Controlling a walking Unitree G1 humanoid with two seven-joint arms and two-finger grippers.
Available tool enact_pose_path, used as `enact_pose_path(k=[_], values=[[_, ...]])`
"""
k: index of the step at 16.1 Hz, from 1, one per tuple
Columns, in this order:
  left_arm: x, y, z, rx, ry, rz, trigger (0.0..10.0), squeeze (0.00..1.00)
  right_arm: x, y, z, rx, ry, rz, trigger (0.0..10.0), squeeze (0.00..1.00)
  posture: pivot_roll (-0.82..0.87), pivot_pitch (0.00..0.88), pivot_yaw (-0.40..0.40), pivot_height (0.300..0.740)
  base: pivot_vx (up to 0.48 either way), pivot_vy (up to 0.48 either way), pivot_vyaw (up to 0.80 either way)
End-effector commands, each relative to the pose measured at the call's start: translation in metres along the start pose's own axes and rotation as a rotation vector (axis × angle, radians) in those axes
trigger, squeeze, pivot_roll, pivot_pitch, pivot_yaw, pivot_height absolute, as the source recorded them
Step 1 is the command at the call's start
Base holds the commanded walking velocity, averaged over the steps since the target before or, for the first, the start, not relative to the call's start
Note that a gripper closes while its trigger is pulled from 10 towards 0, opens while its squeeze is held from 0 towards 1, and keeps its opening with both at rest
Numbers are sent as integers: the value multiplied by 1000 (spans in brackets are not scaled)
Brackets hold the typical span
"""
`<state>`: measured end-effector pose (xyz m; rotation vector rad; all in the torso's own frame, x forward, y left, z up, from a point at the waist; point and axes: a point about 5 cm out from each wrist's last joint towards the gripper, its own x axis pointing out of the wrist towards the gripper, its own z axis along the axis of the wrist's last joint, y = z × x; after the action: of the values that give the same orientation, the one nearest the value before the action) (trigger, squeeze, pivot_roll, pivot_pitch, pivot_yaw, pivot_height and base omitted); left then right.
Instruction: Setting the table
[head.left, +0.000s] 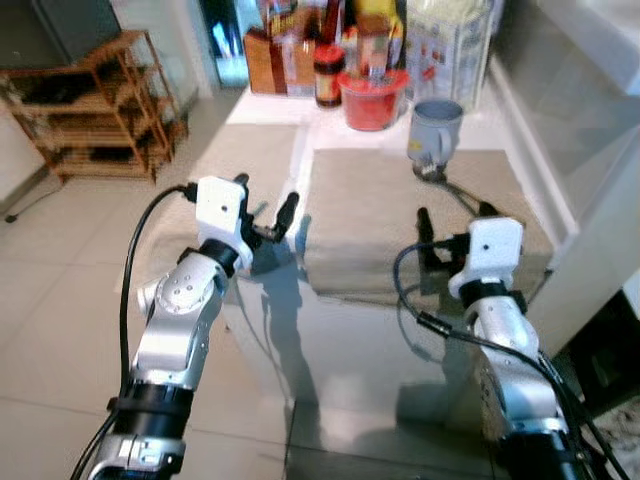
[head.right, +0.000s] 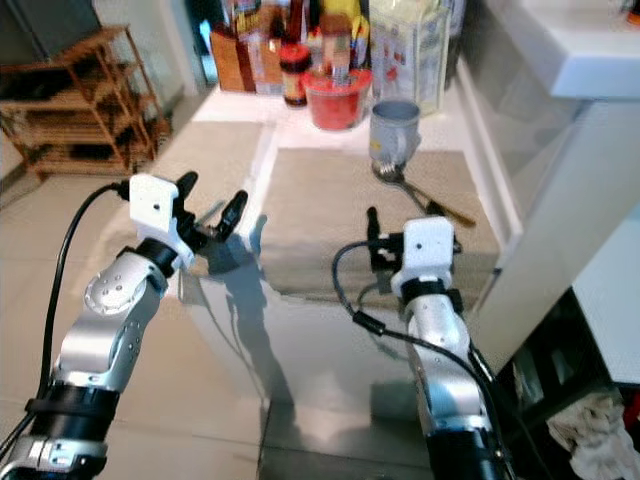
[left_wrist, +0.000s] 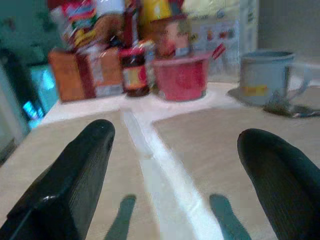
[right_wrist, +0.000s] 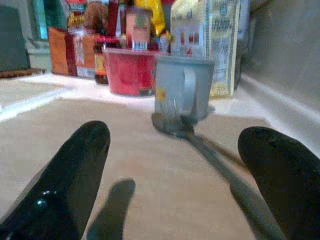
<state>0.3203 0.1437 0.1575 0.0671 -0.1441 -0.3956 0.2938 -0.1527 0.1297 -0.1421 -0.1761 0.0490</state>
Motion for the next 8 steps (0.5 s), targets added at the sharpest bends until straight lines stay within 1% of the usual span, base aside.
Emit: enact_pose_path(k=[1,4,6,7,8], values=[[1,-2,2,14,-1,-26,10000,0,4,0,4,-7,-18,2,10000,0,-163,0,103,740,480,0,0],[2,-6,2,43,3,-81,10000,0,6,1,7,2,-33,-8,10000,0,-161,0,108,740,474,0,0],[3,-6,4,19,-15,-70,10000,0,7,4,5,5,-16,-1,10000,0,-160,0,112,740,458,0,-775],[3,-2,4,8,-10,-44,10000,0,7,6,5,-1,-17,5,10000,0,-159,0,112,740,0,0,0],[3,1,4,16,-5,-25,10000,0,7,5,5,-3,-19,7,10000,0,-157,0,110,740,0,0,0]])
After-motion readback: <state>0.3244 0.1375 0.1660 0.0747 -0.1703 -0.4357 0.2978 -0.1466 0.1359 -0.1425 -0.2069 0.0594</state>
